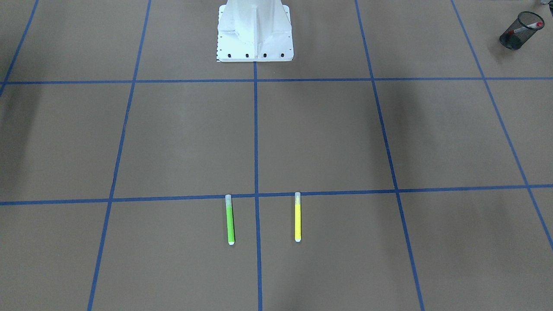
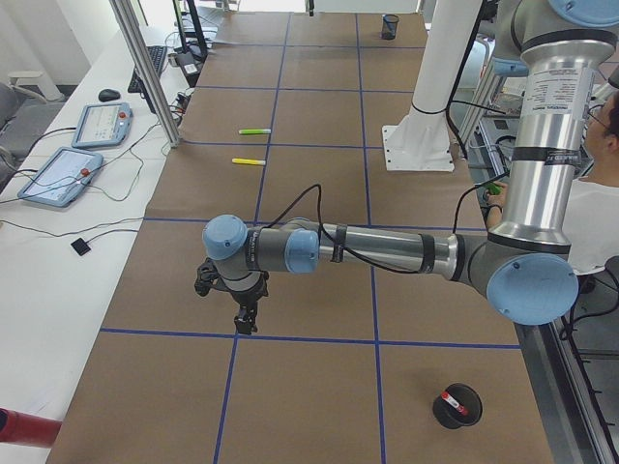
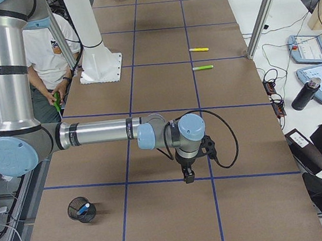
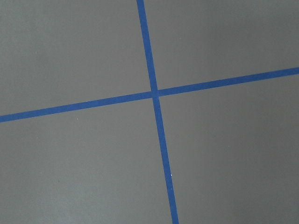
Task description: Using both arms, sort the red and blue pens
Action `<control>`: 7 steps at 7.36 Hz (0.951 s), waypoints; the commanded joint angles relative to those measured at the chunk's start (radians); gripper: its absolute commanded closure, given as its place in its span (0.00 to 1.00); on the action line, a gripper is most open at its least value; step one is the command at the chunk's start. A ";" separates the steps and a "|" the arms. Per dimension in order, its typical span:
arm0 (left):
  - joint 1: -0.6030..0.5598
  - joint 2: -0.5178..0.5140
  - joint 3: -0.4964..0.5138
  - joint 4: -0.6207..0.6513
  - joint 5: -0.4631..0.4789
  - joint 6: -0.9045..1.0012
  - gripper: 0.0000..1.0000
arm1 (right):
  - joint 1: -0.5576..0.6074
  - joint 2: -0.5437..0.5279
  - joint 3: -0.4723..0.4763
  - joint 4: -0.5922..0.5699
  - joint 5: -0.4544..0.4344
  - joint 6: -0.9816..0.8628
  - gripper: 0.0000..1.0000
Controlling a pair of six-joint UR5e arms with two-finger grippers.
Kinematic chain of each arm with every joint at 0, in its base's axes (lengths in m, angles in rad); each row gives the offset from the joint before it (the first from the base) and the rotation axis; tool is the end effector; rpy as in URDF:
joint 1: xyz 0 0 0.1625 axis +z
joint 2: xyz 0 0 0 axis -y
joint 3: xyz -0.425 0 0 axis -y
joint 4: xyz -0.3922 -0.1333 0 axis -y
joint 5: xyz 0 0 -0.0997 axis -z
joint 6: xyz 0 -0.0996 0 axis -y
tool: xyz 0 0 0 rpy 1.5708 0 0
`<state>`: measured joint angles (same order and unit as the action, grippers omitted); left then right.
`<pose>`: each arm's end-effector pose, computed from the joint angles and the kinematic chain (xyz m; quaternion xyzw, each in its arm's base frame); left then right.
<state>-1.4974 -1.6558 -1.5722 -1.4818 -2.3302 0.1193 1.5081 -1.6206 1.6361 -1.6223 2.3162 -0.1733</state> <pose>-0.0260 -0.5297 0.6246 0.0073 0.3706 0.0889 0.9245 0.0363 -0.4712 0.6576 0.0034 -0.3644 -0.1031 0.9255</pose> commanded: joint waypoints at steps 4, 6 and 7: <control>-0.001 0.004 -0.028 -0.011 0.002 -0.001 0.01 | 0.011 0.007 0.001 -0.008 -0.001 0.000 0.00; -0.001 0.004 -0.032 -0.011 0.002 -0.003 0.01 | 0.014 0.005 0.007 -0.008 -0.001 0.002 0.00; -0.001 0.004 -0.032 -0.011 0.002 -0.003 0.01 | 0.014 0.005 0.008 -0.008 -0.001 0.002 0.00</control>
<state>-1.4986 -1.6522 -1.6036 -1.4924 -2.3286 0.1168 1.5210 -1.6147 1.6418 -1.6306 2.3152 -0.1724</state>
